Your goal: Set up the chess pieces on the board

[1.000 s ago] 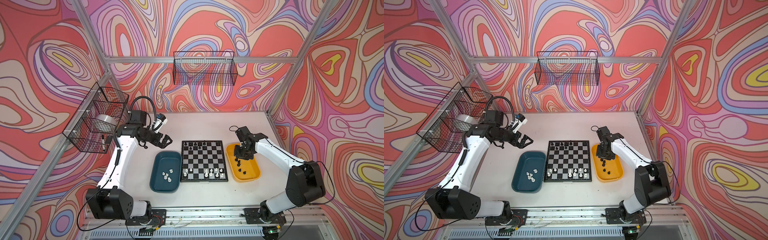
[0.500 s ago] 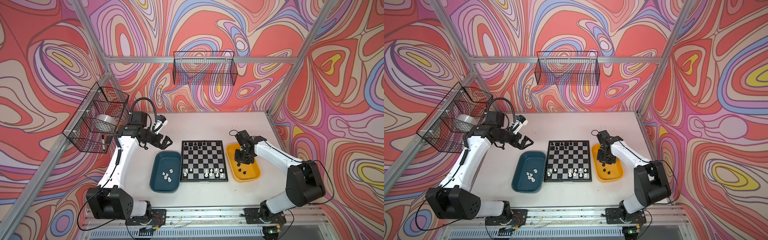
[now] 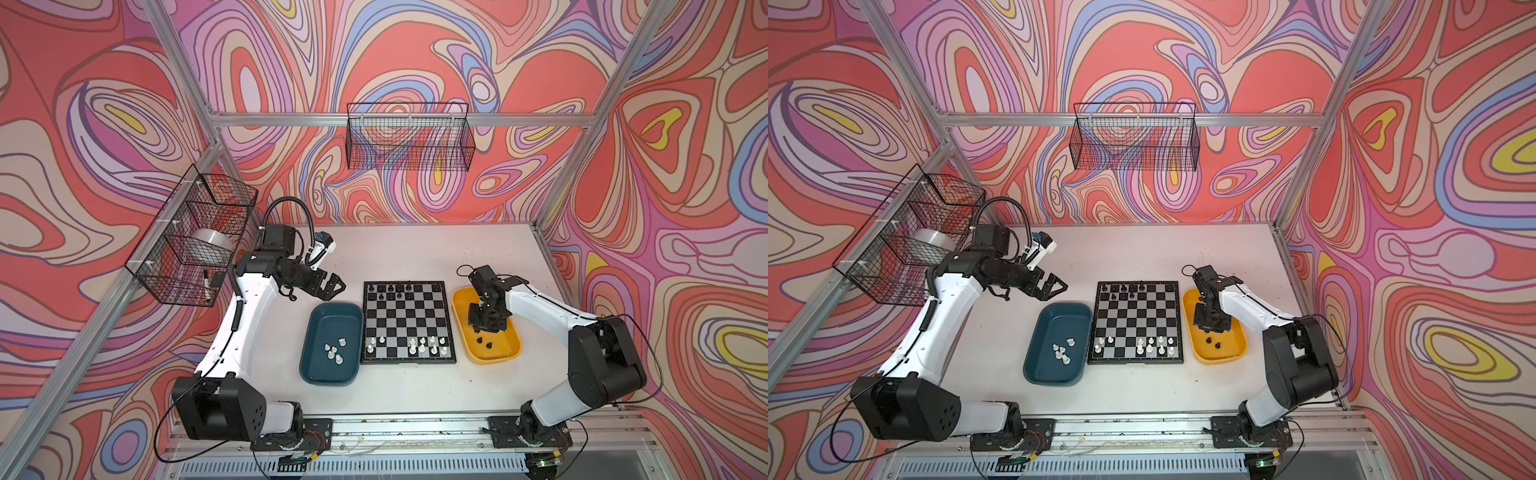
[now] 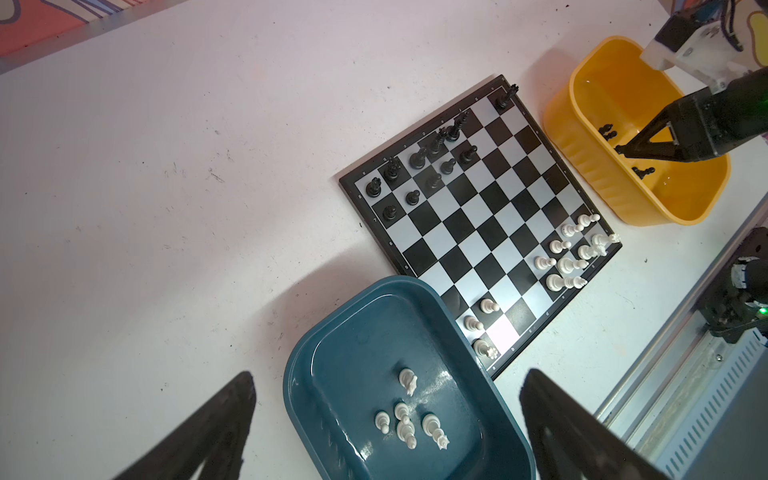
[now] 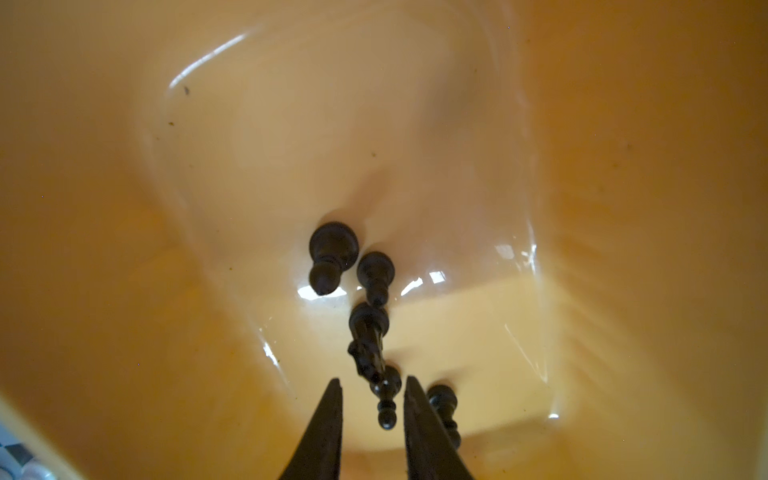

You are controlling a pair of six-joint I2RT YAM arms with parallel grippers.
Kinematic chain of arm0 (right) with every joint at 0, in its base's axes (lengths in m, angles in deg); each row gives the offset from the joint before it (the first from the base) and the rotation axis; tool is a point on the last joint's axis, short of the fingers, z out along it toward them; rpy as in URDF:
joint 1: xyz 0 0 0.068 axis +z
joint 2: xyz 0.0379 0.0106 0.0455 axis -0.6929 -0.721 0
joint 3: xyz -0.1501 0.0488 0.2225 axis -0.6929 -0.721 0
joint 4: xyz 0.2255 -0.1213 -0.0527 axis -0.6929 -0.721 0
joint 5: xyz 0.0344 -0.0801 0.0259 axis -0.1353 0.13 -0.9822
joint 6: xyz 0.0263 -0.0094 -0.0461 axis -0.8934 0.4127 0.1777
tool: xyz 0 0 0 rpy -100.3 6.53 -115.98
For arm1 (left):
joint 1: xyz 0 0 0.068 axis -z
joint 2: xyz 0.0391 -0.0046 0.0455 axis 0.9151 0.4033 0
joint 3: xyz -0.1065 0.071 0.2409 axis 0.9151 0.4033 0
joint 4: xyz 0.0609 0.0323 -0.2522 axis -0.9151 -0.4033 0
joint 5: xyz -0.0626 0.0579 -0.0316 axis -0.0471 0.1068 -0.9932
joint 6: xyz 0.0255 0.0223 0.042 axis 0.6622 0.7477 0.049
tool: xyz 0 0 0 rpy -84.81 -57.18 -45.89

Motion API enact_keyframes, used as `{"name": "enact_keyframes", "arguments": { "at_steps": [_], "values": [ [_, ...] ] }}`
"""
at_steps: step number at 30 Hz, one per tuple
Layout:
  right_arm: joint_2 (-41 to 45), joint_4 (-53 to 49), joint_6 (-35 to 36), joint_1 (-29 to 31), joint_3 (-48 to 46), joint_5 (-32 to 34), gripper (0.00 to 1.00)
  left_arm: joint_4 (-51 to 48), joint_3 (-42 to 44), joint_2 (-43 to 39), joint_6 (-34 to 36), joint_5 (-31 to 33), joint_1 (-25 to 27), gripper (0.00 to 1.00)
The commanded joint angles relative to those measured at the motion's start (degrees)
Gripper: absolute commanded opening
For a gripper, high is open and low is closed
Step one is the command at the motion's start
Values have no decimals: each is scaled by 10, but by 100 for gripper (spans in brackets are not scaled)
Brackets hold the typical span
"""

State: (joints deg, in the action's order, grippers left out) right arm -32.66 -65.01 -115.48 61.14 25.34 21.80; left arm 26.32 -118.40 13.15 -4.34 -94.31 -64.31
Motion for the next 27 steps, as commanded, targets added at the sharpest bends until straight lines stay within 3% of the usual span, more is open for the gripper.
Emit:
{"name": "enact_keyframes", "arguments": {
  "at_steps": [1,27],
  "values": [
    [-9,21,6,-2,-9,6,27,-4,4,-16,-1,3,3,100],
    [-10,37,15,-2,-26,20,17,-2,8,-17,-4,7,7,100]
  ]
}}
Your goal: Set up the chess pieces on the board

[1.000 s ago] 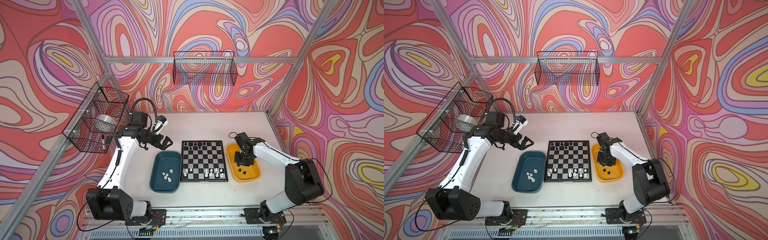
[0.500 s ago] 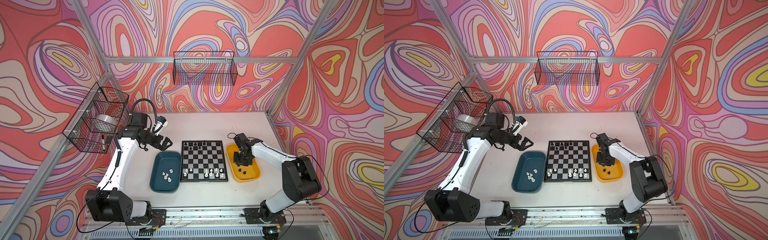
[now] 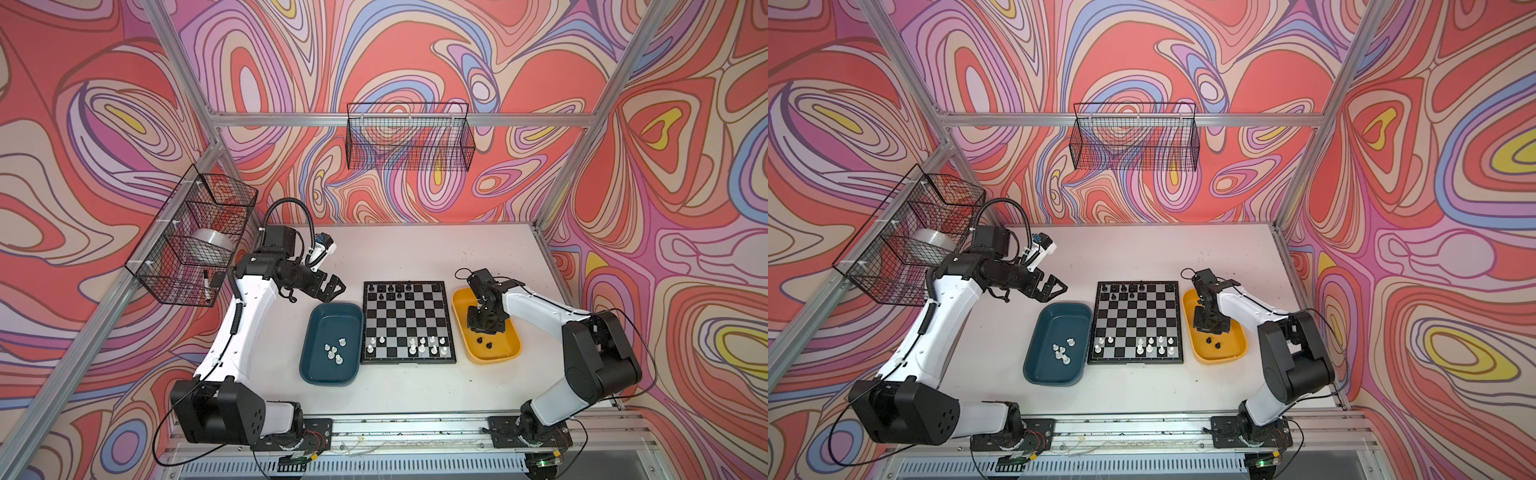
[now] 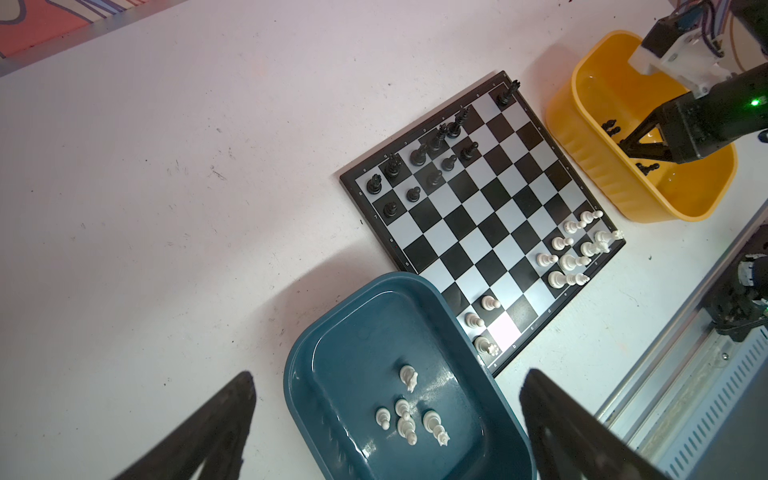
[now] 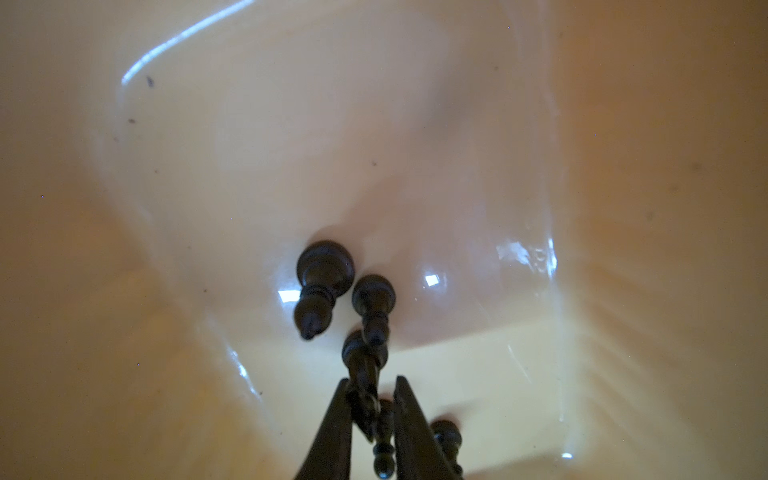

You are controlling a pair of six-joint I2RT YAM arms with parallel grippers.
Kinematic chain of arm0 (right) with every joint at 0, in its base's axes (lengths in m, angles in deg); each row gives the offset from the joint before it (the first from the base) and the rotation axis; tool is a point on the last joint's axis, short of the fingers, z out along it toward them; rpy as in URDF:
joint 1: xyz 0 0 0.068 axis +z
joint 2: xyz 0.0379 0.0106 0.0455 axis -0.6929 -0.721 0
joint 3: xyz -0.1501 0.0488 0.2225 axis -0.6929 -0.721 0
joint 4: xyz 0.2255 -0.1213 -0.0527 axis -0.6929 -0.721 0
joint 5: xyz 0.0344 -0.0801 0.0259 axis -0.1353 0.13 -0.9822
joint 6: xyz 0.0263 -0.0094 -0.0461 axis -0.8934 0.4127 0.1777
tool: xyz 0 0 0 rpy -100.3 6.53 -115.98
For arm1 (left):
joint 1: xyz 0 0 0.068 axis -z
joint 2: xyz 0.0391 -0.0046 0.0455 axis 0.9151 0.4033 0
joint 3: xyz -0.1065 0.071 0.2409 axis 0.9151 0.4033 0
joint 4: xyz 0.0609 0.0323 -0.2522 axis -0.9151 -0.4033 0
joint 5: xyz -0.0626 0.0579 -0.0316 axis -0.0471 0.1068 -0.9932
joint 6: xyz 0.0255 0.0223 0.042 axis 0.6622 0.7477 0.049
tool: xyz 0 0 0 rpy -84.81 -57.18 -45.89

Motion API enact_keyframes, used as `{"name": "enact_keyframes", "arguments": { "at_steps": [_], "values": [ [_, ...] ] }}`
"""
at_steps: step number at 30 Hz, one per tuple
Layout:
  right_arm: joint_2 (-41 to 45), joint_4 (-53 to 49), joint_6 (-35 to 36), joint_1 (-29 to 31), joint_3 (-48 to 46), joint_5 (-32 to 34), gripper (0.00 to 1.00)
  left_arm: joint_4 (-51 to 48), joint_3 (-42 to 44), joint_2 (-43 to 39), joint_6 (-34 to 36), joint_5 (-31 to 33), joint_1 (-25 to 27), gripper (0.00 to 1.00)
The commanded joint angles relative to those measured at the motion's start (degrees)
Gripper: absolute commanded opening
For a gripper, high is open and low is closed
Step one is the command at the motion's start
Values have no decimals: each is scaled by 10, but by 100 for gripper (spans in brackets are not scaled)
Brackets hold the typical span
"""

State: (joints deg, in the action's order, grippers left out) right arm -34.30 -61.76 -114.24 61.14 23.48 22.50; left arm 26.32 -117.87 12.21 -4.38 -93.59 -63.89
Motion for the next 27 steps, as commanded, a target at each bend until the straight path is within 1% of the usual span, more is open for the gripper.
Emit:
{"name": "enact_keyframes", "arguments": {
  "at_steps": [1,12,27],
  "values": [
    [7,5,3,-2,-5,13,17,-1,3,-8,-3,0,3,100],
    [-11,7,8,-2,5,13,18,-4,3,-10,-1,6,5,100],
    [-14,13,10,-2,5,16,15,-4,0,-11,-1,8,5,100]
  ]
}}
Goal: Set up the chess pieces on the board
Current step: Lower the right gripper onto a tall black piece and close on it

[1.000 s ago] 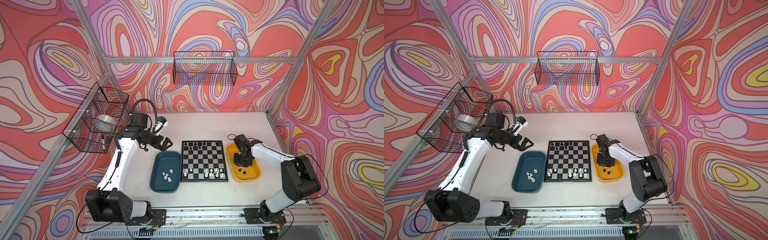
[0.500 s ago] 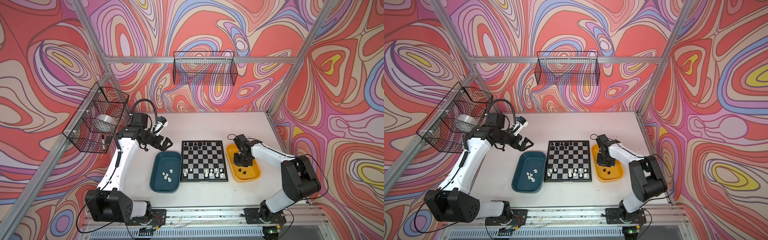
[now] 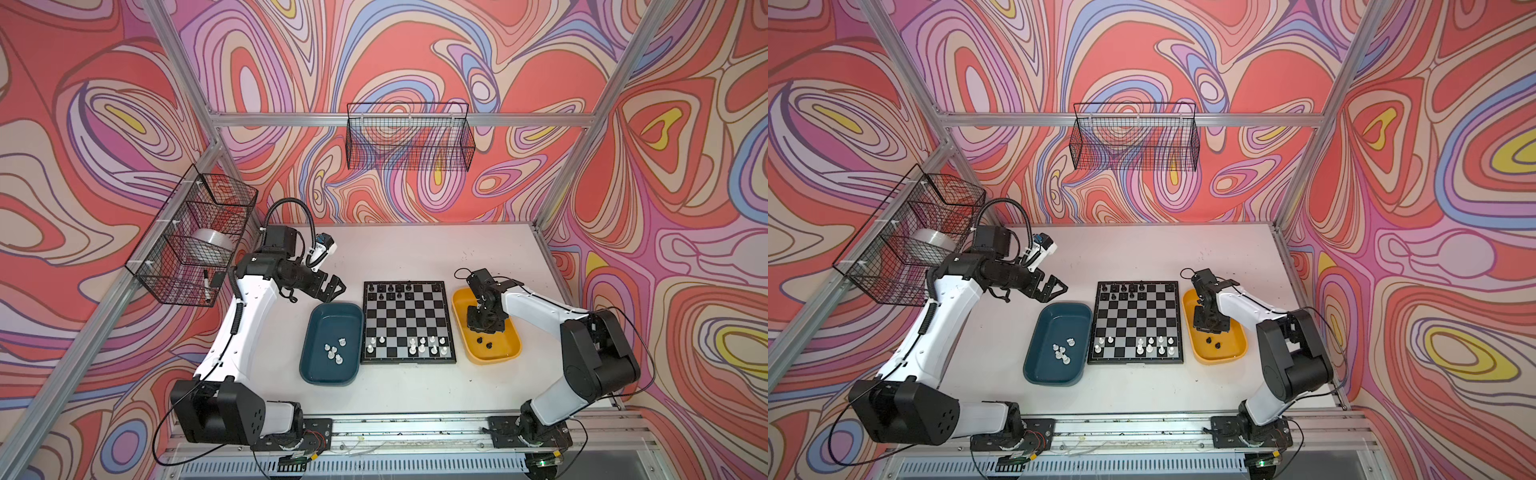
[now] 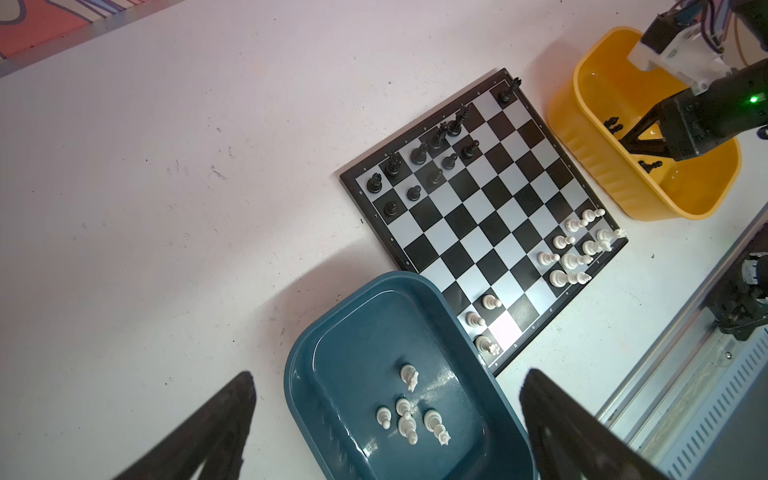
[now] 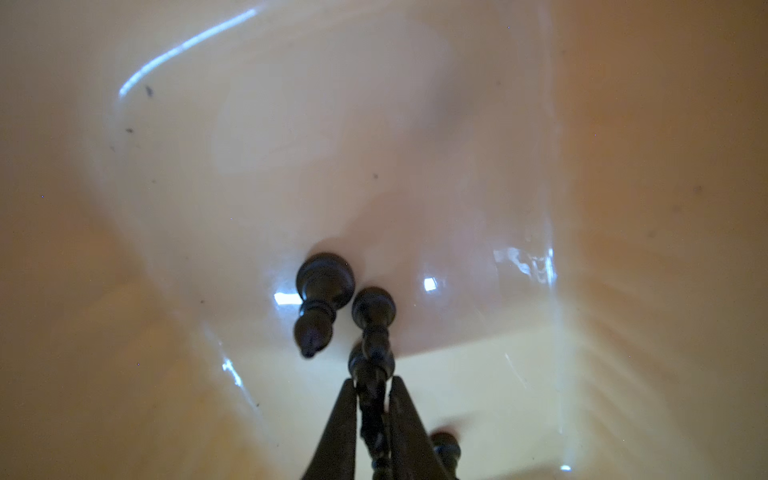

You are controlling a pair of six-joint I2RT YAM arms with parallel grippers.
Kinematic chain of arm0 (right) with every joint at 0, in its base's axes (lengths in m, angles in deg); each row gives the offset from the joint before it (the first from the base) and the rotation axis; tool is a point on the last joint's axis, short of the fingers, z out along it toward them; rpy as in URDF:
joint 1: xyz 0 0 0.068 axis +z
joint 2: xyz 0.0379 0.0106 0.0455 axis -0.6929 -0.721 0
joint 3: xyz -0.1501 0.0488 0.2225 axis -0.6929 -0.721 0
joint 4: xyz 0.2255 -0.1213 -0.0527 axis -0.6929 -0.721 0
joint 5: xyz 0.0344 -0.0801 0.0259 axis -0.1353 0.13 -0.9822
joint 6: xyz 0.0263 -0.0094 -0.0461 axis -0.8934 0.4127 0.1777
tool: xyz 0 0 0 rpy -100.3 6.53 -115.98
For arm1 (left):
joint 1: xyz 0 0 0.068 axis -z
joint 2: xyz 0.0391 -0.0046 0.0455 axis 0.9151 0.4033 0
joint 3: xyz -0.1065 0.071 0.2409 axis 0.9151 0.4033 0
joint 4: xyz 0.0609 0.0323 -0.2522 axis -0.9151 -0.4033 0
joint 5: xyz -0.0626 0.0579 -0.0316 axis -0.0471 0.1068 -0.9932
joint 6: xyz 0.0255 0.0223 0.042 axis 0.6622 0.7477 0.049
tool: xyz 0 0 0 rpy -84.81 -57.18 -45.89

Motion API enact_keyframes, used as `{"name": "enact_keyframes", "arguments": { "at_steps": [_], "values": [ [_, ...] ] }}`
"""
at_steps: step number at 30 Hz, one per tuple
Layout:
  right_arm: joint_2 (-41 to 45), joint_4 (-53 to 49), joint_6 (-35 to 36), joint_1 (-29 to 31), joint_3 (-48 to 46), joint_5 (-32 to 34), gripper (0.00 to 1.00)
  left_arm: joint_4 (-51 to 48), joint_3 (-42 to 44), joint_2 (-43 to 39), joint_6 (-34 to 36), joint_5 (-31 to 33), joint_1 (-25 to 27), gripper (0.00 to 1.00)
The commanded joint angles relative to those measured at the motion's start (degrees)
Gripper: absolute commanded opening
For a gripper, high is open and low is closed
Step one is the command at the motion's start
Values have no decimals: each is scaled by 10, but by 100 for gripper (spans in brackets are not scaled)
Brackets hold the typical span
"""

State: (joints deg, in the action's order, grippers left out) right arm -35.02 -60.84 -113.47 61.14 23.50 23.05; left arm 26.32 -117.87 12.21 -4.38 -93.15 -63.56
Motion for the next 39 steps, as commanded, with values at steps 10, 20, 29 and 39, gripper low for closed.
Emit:
{"name": "enact_keyframes", "arguments": {
  "at_steps": [10,20,29,39],
  "values": [
    [5,-3,1,-2,3,18,18,-4,2,-12,0,9,3,100],
    [14,-9,0,-2,9,15,18,-2,5,-14,-1,8,5,100],
    [12,-5,2,-2,9,5,19,-2,9,-17,0,10,6,100],
    [18,-7,4,-2,15,6,19,-1,10,-17,-3,10,6,100]
  ]
}}
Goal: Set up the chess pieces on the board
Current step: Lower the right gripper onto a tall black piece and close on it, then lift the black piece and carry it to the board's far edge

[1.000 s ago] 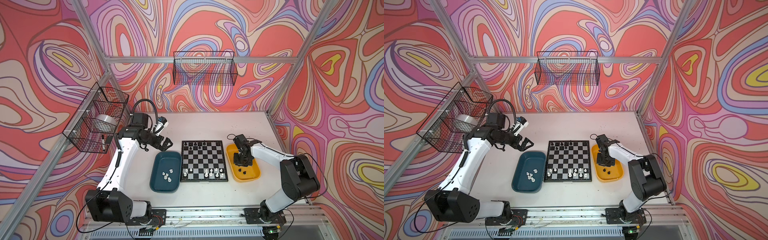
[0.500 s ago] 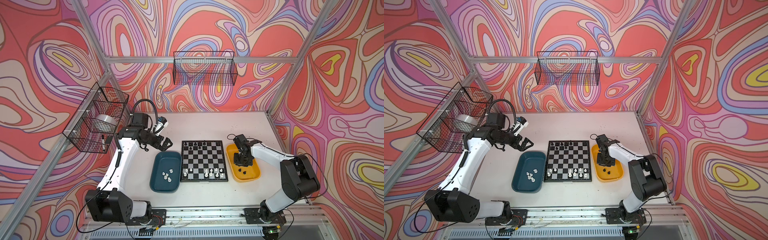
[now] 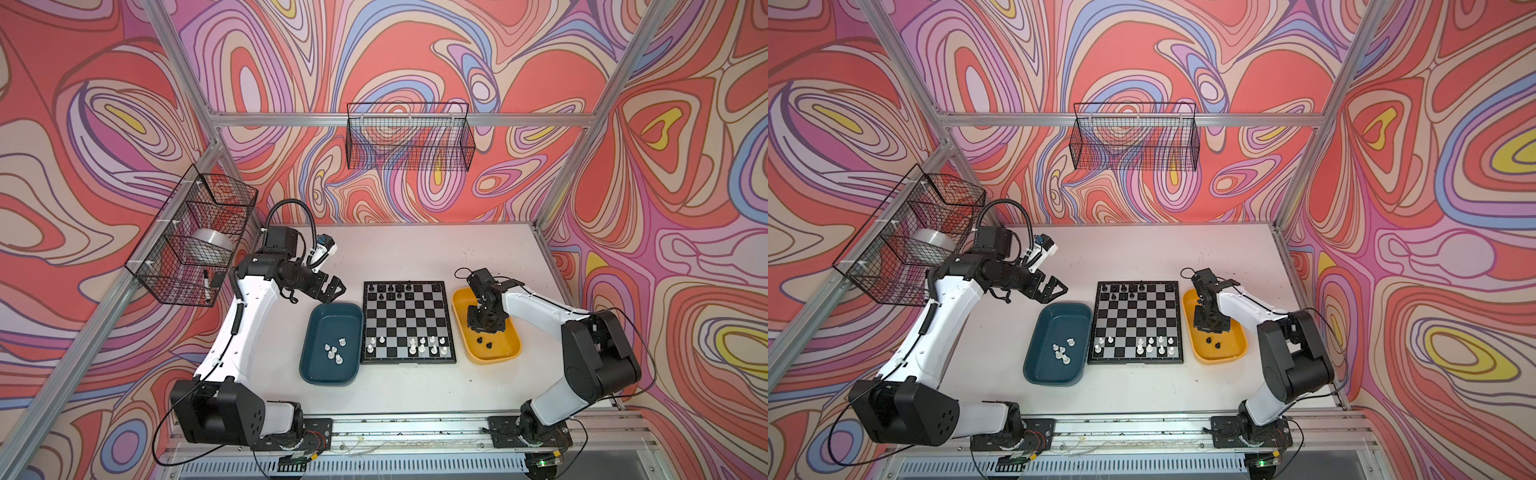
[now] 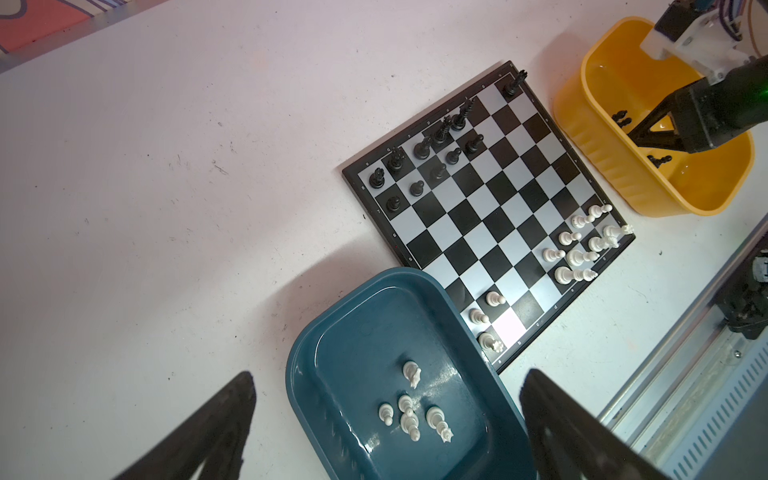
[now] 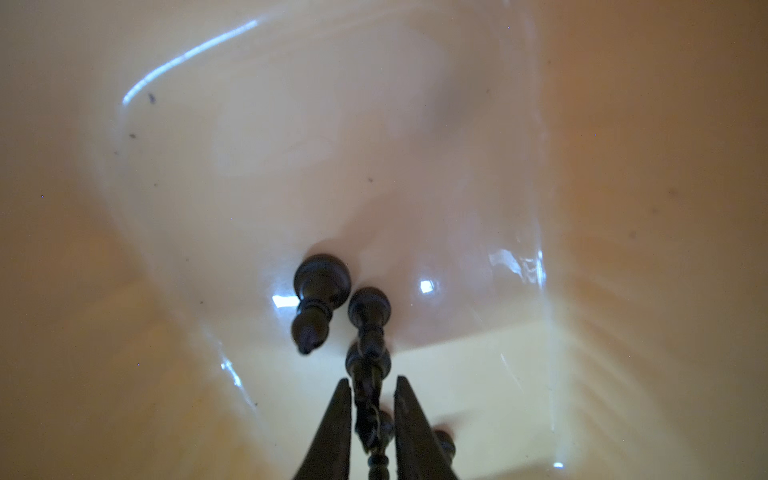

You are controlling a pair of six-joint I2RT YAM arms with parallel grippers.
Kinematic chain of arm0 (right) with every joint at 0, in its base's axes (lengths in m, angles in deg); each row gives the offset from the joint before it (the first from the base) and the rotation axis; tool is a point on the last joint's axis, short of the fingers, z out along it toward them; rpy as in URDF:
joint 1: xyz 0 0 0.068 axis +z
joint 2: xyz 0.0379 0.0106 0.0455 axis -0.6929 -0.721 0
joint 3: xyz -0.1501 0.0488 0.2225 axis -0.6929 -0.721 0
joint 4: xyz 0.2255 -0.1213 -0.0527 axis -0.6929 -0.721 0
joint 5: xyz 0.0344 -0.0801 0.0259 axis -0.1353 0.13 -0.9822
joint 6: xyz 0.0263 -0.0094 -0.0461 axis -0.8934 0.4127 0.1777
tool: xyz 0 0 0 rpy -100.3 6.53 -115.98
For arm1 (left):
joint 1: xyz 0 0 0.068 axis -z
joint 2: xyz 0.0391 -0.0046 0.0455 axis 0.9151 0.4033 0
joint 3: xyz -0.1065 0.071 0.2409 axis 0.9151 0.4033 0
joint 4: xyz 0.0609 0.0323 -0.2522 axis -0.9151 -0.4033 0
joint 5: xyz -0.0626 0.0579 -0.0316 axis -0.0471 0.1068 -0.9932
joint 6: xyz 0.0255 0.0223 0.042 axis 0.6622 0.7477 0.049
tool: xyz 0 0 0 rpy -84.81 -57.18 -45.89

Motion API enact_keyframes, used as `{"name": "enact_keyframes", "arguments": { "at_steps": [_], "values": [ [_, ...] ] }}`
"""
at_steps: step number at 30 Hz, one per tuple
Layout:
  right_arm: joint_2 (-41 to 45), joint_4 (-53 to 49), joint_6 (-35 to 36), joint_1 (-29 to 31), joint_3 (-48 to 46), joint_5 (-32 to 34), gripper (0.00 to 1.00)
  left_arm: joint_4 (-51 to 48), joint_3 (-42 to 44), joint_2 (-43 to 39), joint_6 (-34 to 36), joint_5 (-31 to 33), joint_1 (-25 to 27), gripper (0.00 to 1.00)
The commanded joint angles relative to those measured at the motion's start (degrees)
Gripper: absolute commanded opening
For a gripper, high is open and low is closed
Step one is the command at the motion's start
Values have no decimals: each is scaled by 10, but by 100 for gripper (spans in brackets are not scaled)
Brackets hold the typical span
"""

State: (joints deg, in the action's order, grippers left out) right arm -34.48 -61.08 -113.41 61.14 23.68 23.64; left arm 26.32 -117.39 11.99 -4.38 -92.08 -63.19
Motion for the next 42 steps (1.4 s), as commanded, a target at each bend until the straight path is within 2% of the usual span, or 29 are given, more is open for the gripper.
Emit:
{"name": "enact_keyframes", "arguments": {
  "at_steps": [1,27,42],
  "values": [
    [11,-5,4,-1,14,0,19,-1,5,-15,-2,-1,3,100],
    [-3,3,7,-1,12,-2,8,-1,5,-16,-3,4,4,100],
    [41,-65,17,-1,36,-8,6,1,9,-19,6,11,4,100]
  ]
}}
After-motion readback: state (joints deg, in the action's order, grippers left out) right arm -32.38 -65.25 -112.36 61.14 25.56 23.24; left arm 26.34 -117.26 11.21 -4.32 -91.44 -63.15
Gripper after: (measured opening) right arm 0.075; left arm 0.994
